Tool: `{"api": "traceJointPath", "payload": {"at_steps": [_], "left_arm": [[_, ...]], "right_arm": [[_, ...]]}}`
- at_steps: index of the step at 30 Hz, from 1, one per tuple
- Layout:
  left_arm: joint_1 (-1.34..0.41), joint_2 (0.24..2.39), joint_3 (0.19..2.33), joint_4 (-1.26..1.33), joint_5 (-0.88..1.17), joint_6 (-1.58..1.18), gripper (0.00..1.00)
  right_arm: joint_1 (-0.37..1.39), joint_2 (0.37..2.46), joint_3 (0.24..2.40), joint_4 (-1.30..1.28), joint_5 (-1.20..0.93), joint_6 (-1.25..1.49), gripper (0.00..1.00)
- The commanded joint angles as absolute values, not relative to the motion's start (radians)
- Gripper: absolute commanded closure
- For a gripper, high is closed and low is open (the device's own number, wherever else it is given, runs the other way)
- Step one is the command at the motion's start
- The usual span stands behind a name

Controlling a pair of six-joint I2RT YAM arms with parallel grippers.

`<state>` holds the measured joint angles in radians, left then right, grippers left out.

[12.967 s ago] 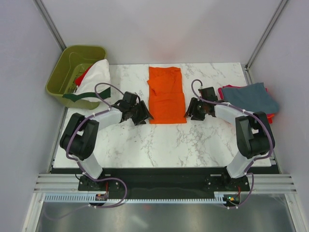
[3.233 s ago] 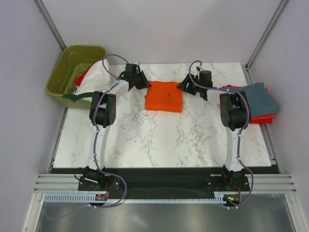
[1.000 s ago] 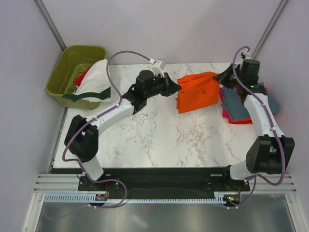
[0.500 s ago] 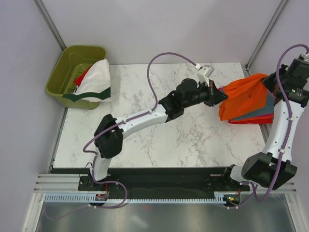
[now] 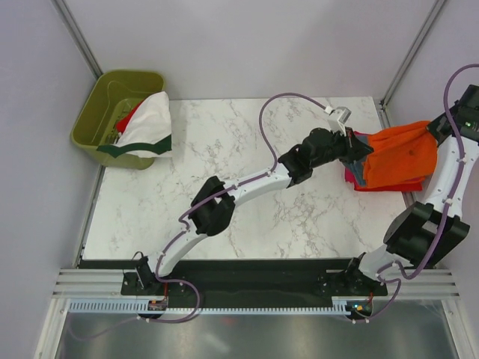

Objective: Fold and stack the t-shirts

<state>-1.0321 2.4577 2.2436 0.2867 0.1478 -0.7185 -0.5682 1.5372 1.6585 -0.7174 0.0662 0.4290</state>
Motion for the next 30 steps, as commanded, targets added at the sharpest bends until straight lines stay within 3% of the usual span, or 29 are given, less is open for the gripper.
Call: {"api": "traceJointPath", "payload": {"at_steps": [1, 8, 11, 15, 16, 18, 19, 20, 22, 30], "left_arm": [[-1.032, 2.517, 2.355, 0.331, 0.094, -0.739, 0.98], [-0.993, 2.715, 2.522, 0.421, 0.003, -0.745, 0.98], [-0.986, 2.769, 2.562, 0.461, -0.083, -0.752, 0.98], [-0.985, 2.821, 2.599, 0.498, -0.173, -0.738, 0.98], [-0.983, 2.830, 2.612, 0.503, -0.205, -0.739, 0.94], [-0.974, 2.859, 2.637, 0.535, -0.209, -0.718, 0.86], [-0.973, 2.862, 2.629, 0.551, -0.230, -0.707, 0.60], [-0.971, 2.864, 2.631, 0.557, -0.235, -0.684, 0.52], [-0.959, 2.859, 2.625, 0.564, -0.226, -0.672, 0.31], [-0.913, 2.706, 2.485, 0.560, -0.189, -0.597, 0.27]], "right_arm": [[-0.595, 1.580, 1.729, -0.609, 0.164, 0.417, 1.00], [-0.595, 1.699, 1.721, -0.514, 0.101, 0.468, 0.99], [-0.594, 1.746, 1.691, -0.419, 0.037, 0.482, 0.89], [-0.591, 1.831, 1.689, -0.321, -0.044, 0.508, 0.82], [-0.586, 1.848, 1.712, -0.304, -0.069, 0.508, 0.78], [-0.577, 1.903, 1.739, -0.301, -0.077, 0.505, 0.48], [-0.572, 1.917, 1.759, -0.298, -0.075, 0.503, 0.32], [-0.568, 1.933, 1.772, -0.295, -0.071, 0.499, 0.05], [-0.555, 1.979, 1.825, -0.287, -0.090, 0.480, 0.02], [-0.551, 1.886, 1.858, -0.319, -0.076, 0.440, 0.02]]}}
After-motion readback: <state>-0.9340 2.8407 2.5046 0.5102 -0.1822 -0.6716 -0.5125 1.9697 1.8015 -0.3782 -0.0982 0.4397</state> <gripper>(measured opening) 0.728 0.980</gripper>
